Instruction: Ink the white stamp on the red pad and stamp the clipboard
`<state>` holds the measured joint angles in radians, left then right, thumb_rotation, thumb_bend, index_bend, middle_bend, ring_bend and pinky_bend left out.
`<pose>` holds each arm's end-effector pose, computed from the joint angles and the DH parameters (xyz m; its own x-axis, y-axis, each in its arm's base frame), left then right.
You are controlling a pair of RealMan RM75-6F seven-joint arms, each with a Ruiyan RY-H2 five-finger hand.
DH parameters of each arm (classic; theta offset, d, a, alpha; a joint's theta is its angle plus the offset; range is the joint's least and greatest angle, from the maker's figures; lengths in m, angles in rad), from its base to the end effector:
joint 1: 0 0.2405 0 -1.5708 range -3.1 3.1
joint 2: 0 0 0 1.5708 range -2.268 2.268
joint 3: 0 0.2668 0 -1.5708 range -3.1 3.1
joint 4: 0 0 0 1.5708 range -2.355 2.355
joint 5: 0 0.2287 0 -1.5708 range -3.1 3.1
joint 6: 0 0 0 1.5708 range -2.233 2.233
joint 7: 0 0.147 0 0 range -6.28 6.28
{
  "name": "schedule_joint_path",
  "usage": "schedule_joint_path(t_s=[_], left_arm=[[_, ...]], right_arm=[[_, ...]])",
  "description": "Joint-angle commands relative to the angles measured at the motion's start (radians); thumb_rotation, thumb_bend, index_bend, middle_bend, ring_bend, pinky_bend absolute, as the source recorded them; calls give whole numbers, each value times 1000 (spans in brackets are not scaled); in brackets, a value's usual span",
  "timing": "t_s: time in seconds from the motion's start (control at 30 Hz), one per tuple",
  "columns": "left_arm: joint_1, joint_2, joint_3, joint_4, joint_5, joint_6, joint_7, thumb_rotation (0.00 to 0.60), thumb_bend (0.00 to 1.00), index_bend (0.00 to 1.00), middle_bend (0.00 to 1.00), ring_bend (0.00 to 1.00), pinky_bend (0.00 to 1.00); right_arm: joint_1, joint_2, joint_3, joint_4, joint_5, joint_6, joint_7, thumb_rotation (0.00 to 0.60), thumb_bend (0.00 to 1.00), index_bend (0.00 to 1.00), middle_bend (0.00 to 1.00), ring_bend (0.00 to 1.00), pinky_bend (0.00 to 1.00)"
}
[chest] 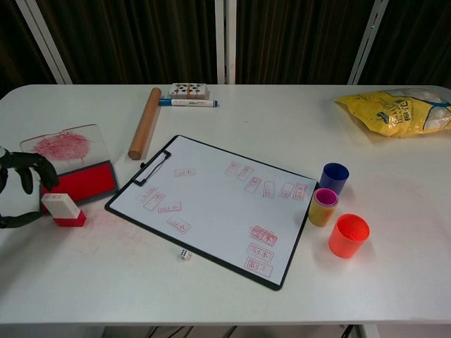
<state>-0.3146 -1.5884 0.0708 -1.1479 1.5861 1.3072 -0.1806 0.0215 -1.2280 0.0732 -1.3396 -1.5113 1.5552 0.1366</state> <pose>-0.3133 0.2326 -0.0198 0.3034 0.2428 0.9214 0.9297 -0.2875 -0.2304 -0.3767 -0.1708 0.1516 0.4207 0.0746 0.9041 -0.9071 0.0482 0.4181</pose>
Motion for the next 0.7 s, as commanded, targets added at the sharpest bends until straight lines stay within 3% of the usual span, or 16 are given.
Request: schedule_joint_path(t_s=[0.03,0.2,0.3,0.33,0.37,0.43,0.47,0.7], left_arm=[[50,95,26,-61,-6,49,18,600,227,373,362,431,661],[136,234,16,-111,-50,160,59,600,218,370,338,373,537],[180,270,-18,-98,-70,252,80,580,218,322,248,231,369],[190,271,-28,-87,-69,281,81,506,219,286,187,168,298],[206,274,-45,-68,-77,319,88,339,220,241,123,115,238],[223,299,-49,-73,-88,327,108,96,219,196,83,88,200],[226,315,-46,-86,-91,320,119,22,218,177,72,82,193],[226,391,-18,-186,-74,250,139,0,205,163,67,81,193]], right_arm=[[-1,2,2,0,1,3,3,600,290,0,0,0,0],[-4,2,2,6,4,4,5,600,289,0,0,0,0],[-6,-2,-6,13,1,0,-2,600,289,0,0,0,0],[-7,-3,-9,15,-1,-2,-3,600,285,0,0,0,0],[-9,-4,-16,19,-3,-5,-5,600,278,0,0,0,0],[-15,-7,-23,29,-6,-5,-12,600,256,0,0,0,0],[-18,-7,-26,32,-4,-7,-17,600,249,0,0,0,0],[-34,3,-27,21,23,-13,-55,600,238,0,0,0,0]])
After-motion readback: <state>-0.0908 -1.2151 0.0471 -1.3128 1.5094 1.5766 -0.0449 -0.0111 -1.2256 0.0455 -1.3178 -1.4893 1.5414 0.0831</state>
